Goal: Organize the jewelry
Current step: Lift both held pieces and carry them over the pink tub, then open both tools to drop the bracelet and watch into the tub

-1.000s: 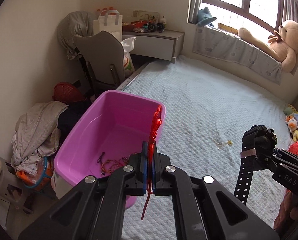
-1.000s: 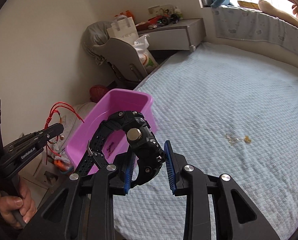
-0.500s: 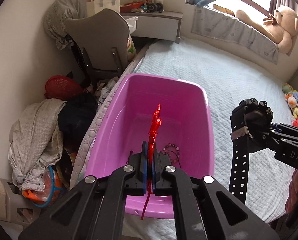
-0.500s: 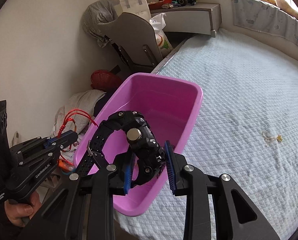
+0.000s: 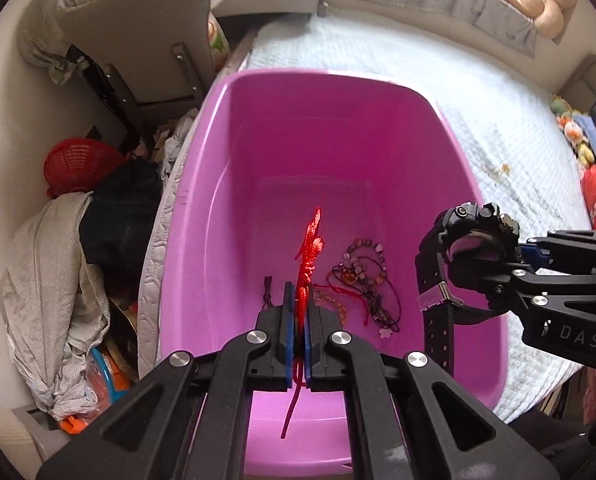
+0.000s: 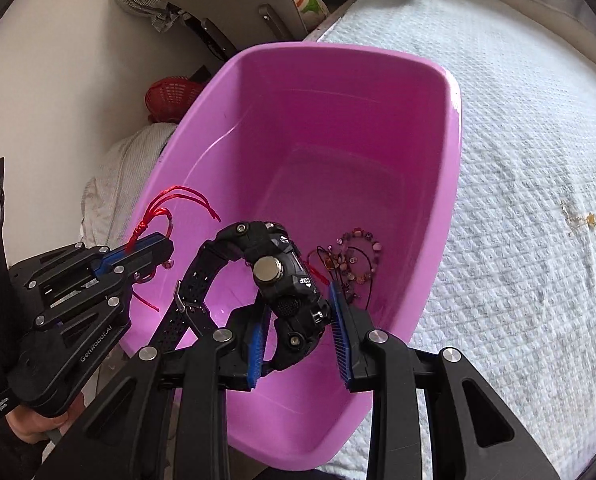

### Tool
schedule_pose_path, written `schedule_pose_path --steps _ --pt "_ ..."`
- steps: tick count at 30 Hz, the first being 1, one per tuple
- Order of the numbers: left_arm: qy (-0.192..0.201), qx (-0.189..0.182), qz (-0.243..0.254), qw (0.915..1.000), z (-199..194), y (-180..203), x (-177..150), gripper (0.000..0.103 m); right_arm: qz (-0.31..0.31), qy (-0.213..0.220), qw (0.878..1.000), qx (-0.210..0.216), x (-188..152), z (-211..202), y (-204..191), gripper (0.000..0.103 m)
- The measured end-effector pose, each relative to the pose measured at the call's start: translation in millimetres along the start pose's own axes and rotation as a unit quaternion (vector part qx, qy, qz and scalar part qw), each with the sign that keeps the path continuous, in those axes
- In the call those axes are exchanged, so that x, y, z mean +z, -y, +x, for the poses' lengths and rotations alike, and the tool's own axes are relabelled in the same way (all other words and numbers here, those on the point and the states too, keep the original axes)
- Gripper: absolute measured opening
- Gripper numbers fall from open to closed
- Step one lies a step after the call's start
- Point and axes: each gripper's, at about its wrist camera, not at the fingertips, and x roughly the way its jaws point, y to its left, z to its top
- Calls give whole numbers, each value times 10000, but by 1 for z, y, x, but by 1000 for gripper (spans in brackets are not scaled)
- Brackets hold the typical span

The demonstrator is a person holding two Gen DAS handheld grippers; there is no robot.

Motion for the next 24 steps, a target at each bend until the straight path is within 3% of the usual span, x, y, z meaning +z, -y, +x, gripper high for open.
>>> schedule_pose_path --steps 13,15,16,19,24 --pt "-283 127 433 9986 24 1 7 4 -4 -423 9990 -161 8 28 1 29" --pt "-320 211 510 9980 26 1 7 6 148 -466 9988 -80 10 29 5 41" --pt "-353 290 565 9974 27 2 6 16 218 -482 9986 24 10 30 8 50" --pt "-347 447 655 9962 26 4 5 71 238 -445 9987 104 14 27 10 57" --pt "-325 545 629 9960 20 2 1 77 80 -446 9990 48 10 19 10 59"
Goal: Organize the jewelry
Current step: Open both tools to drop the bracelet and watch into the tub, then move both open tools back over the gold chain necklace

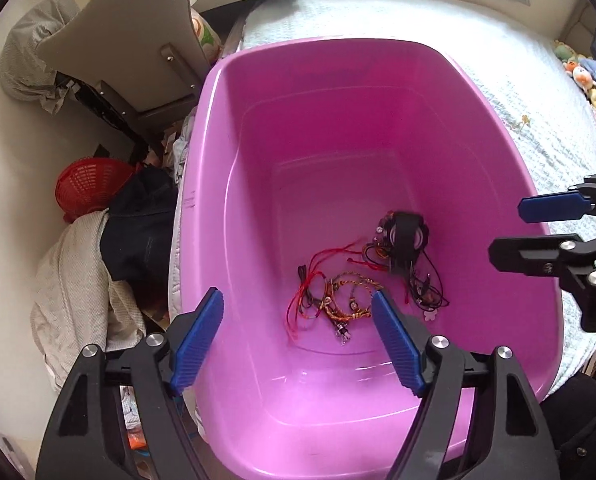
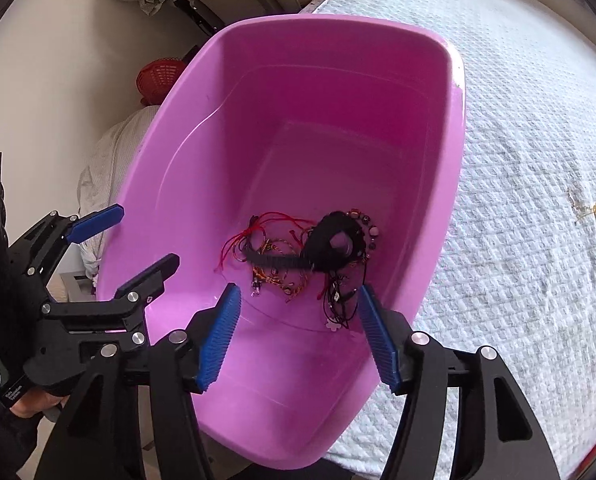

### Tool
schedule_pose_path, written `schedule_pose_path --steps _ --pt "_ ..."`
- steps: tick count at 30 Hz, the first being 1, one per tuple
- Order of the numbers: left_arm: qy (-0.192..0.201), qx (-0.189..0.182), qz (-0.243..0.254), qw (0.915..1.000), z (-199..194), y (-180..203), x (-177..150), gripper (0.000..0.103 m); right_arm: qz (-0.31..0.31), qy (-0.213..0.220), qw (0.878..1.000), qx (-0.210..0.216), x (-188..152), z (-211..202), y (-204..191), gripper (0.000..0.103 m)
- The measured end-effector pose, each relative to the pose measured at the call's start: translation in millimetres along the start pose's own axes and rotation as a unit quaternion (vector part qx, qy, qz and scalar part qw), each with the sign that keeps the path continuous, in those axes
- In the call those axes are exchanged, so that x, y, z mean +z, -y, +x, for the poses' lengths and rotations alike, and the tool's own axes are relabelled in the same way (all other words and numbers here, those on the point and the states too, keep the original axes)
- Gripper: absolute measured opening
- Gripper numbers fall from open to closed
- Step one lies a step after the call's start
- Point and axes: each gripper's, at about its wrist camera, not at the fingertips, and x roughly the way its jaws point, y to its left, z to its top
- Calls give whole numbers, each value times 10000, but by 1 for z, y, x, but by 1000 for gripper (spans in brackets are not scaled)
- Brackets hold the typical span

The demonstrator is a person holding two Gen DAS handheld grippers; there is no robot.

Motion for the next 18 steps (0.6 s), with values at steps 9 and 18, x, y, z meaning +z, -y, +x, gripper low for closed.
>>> schedule_pose_path --steps 9,18 --pt "10 -148 -436 9989 -13 -6 -12 85 -88 86 9999 -11 -28 -24 8 61" --pt "245 -111 -960 9950 -41 5 -20 85 -12 538 9986 -10 -67 -67 26 61"
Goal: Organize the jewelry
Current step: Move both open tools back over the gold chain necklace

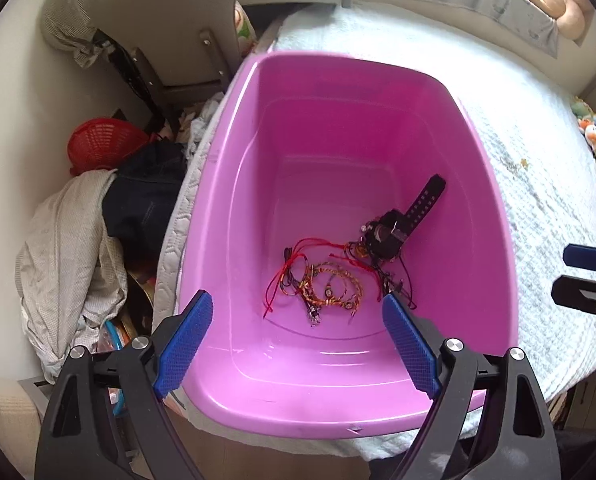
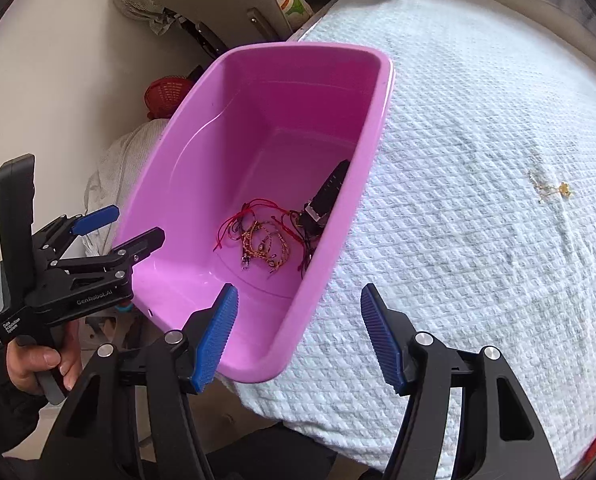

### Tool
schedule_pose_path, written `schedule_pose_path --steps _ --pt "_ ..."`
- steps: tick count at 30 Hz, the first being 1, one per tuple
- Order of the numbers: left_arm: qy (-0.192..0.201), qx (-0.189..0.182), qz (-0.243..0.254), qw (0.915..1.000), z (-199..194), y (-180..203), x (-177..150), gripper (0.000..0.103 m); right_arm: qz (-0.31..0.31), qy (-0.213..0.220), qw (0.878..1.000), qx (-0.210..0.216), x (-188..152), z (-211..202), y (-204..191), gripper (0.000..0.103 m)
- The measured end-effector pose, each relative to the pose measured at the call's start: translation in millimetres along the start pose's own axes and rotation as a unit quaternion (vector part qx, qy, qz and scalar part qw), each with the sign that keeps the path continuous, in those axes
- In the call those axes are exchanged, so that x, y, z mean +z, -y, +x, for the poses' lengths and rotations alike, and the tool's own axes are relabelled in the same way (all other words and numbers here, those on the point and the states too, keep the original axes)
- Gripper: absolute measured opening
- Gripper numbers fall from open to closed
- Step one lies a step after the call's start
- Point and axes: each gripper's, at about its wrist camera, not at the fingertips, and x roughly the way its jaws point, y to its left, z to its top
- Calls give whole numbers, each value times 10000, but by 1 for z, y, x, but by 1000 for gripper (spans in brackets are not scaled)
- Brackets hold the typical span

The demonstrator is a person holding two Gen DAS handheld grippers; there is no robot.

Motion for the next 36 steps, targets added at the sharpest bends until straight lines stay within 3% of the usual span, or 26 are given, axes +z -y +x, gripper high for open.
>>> schedule_pose_path --steps 7,11,16,20,24,26,31,36 --pt "743 -36 222 9970 -53 51 8 86 393 430 9983 -56 -31 -43 47 61" --pt "1186 -225 408 9918 -82 101 19 89 620 685 9954 -258 -45 -67 89 61" --pt "1373 -558 497 9877 -89 181 35 90 813 1021 9897 -584 -62 -103 160 61" --pt "1275 -615 395 9891 -68 252 45 91 732 1173 9884 -636 -74 -123 229 61" --pt "1024 -232 146 9944 -32 323 52 91 585 1052 9910 -590 -74 -119 302 61" --pt "948 -230 -51 9952 -14 347 55 91 549 1126 9902 -623 -73 -119 337 61" --pt "937 -52 -201 9954 33 394 69 91 519 1072 9915 -528 -51 -91 407 61" --pt "1051 78 -199 9942 98 414 94 91 535 1268 9894 -468 -22 -39 447 61"
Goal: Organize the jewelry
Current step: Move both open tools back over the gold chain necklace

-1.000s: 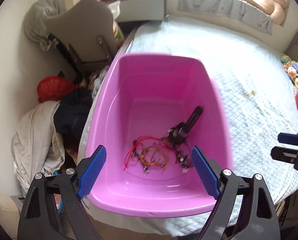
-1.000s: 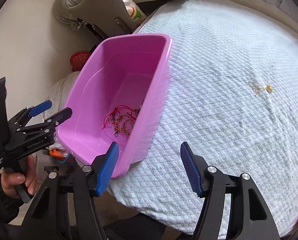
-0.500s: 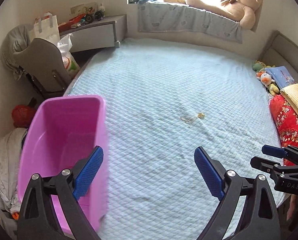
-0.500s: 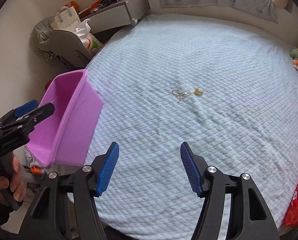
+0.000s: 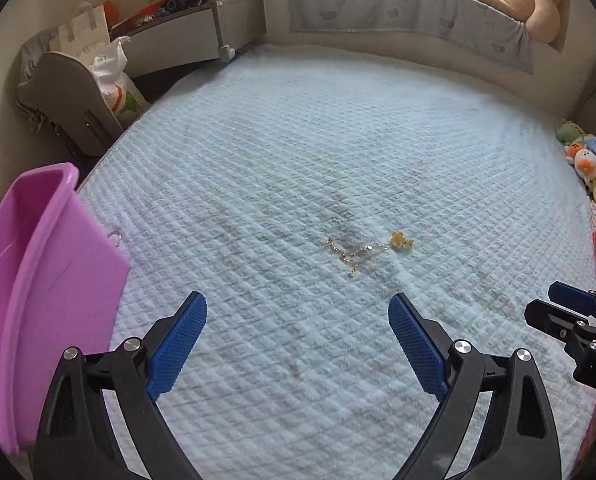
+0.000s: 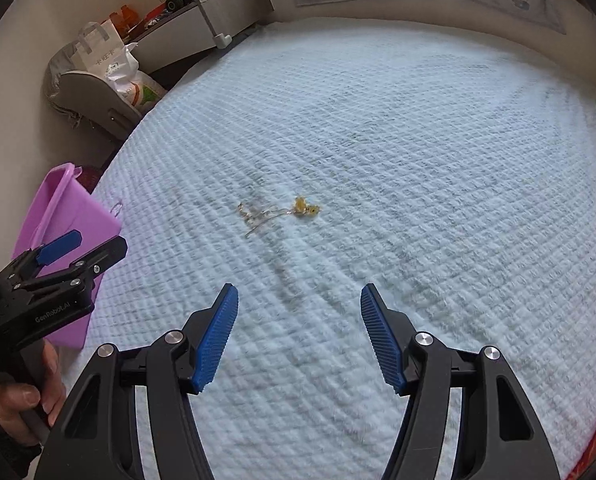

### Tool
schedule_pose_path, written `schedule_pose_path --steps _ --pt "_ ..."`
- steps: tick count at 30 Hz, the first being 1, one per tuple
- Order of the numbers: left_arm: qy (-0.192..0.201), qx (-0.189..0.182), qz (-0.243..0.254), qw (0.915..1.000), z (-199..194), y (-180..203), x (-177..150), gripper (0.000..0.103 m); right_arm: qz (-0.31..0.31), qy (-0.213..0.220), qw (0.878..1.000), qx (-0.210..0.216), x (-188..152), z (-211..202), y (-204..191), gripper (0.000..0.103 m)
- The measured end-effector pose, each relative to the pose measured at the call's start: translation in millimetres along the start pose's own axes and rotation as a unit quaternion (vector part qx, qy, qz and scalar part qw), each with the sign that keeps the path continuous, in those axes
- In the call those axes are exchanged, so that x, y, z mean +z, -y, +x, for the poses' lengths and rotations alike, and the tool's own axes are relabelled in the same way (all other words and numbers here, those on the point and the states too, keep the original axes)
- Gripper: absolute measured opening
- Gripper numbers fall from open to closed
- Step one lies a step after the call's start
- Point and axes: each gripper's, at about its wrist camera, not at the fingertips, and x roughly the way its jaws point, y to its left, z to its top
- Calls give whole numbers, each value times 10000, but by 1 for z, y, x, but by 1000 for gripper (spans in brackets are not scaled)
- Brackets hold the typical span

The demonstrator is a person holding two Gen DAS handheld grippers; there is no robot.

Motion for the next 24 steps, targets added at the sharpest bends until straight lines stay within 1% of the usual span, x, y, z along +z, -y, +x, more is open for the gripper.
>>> schedule_pose_path --steps 4,7,10,12,16,21,24 --pt "90 -41 -196 9998 60 0 -1 91 -176 185 9996 -97 9 63 14 61" --pt "-14 -62 -348 9994 104 1 -6 91 -244 214 9994 -121 12 105 24 61" --pt "-101 -123 -497 9986 134 1 -11 91 -360 241 9990 -106 16 132 27 61" --pt "-137 -63 -496 9987 147 5 -12 91 -410 292 9987 -76 17 143 27 61" --pt "-25 -156 -544 9984 156 8 -12 91 -536 456 9975 5 22 153 25 61" --pt "56 -156 -488 9987 166 11 -8 91 -969 755 9921 -256 27 157 18 61" --pt "19 -164 -569 9982 177 9 -7 91 -1113 760 9905 -282 30 166 17 61"
